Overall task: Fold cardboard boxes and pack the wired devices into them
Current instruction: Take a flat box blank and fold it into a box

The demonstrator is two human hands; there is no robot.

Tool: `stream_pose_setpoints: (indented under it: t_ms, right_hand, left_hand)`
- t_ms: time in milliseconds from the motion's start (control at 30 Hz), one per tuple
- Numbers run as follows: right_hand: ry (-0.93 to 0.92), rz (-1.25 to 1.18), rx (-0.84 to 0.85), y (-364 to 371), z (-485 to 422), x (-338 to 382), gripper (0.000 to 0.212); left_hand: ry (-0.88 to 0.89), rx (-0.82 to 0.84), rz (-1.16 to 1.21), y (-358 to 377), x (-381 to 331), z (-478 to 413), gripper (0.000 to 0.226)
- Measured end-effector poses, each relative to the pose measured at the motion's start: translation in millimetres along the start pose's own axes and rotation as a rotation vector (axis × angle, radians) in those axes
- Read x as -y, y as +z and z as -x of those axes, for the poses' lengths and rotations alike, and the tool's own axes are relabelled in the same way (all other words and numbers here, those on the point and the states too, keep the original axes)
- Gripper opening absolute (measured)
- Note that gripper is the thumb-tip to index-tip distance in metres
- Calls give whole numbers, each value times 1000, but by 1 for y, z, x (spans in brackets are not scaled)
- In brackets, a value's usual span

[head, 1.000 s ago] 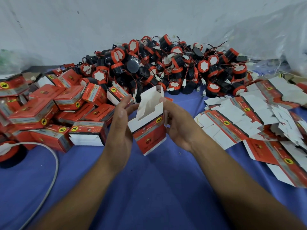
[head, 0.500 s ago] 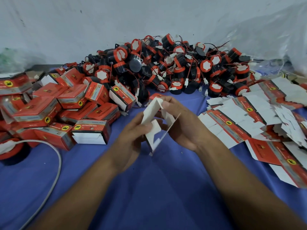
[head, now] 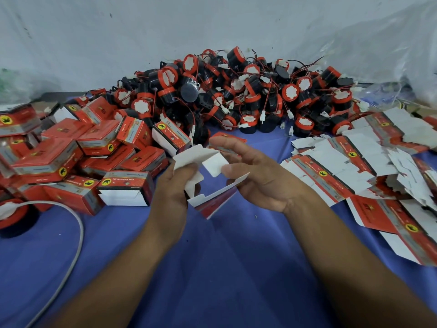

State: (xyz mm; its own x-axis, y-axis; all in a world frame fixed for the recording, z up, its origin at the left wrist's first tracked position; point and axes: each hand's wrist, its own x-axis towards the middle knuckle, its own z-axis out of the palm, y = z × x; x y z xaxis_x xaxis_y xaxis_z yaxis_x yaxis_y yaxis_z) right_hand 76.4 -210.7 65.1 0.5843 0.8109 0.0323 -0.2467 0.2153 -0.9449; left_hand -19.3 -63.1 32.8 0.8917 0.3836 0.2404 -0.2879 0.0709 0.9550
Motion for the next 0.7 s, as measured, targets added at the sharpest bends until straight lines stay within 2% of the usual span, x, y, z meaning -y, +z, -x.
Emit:
stream_pose_setpoints:
  t_ms: [67, 200, 267, 333, 400, 533, 633, 700]
  right_hand:
    - [-11, 2, -4, 0, 0, 0, 46]
    - [-51, 23, -220, 2, -5, -4, 35]
    - [-57, 12, -322, 6, -7, -7, 33]
    - [-99, 0, -331, 13, -8, -10, 28]
    - [-158, 3, -327, 19, -8, -11, 23]
    - [-306, 265, -324, 25, -9, -18, 8]
    - [-385, 582, -302, 24, -7, -24, 38]
    - [-383, 611, -258, 24, -5, -25, 48]
  left_hand:
    - [39, 28, -153, 1, 0, 2, 30]
    - [62, 227, -70, 3, 3, 7, 88]
    - [86, 266, -37, 2, 4, 7, 104]
    - [157, 285, -136, 2, 4, 8, 98]
    - [197, 205, -198, 2, 5, 6, 79]
    - [139, 24, -13, -4, 6, 0, 48]
    - [97, -4, 62, -8, 4, -4, 34]
    - [54, 0, 109, -9, 2, -6, 34]
